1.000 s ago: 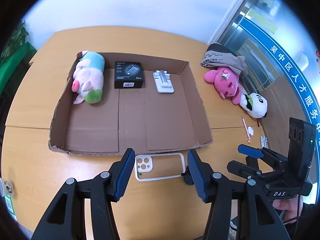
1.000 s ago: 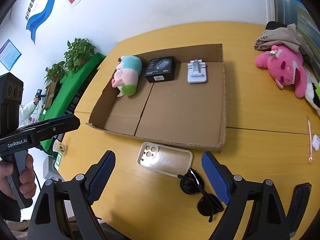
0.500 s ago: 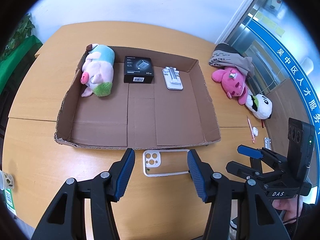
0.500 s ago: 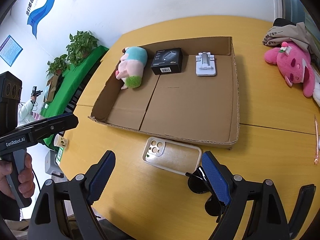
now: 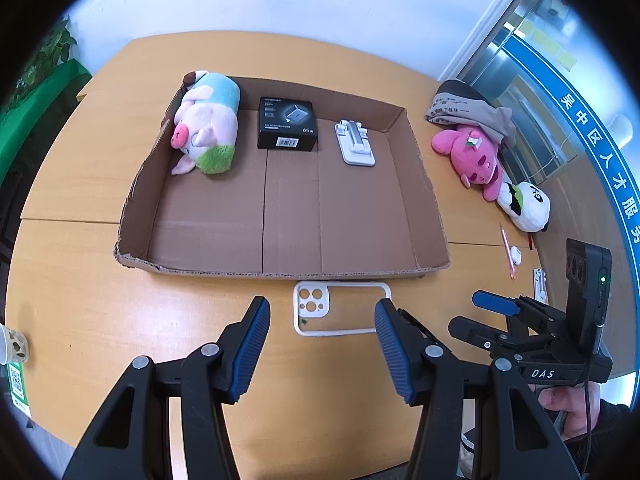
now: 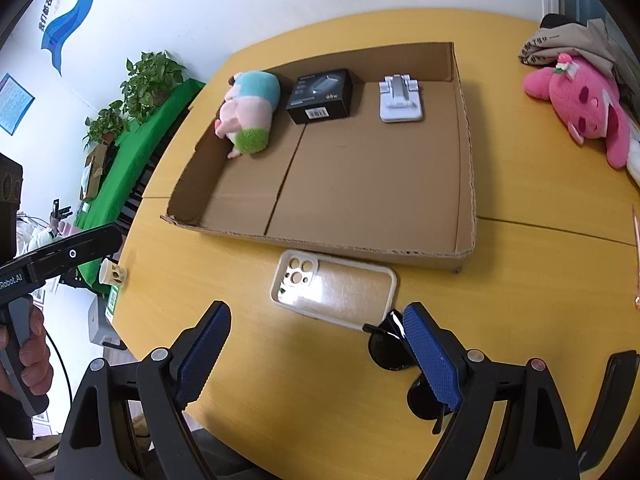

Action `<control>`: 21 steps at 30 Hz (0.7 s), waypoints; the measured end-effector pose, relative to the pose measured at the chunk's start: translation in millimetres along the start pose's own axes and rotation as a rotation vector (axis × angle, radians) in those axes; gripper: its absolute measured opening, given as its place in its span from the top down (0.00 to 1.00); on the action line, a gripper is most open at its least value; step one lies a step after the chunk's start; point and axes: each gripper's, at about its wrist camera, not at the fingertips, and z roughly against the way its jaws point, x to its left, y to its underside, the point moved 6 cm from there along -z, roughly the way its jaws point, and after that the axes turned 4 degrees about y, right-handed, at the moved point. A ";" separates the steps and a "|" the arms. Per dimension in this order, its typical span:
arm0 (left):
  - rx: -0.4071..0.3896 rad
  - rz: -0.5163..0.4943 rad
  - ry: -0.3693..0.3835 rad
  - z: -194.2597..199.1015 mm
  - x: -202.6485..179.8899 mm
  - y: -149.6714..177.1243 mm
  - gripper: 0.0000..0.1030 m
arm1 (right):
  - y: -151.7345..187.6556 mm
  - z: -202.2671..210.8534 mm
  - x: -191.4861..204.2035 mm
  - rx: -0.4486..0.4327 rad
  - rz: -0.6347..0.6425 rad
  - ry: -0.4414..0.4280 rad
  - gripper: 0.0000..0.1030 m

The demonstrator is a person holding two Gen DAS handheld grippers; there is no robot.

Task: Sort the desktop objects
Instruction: 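Move the left gripper toward the black sunglasses beside the phone case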

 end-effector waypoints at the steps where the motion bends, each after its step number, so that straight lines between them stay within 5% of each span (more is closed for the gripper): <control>1: 0.002 0.001 -0.002 -0.4 0.3 1.0 0.48 | 0.8 0.0 -0.8 0.001 -0.001 0.000 0.11; 12: 0.014 0.007 -0.007 -0.6 -0.6 11.0 0.48 | 10.6 -3.4 0.9 0.012 -0.003 -0.006 0.11; 21: 0.034 0.013 -0.004 -6.0 -1.9 23.7 0.48 | 34.7 -23.2 -17.3 0.071 0.037 0.074 0.11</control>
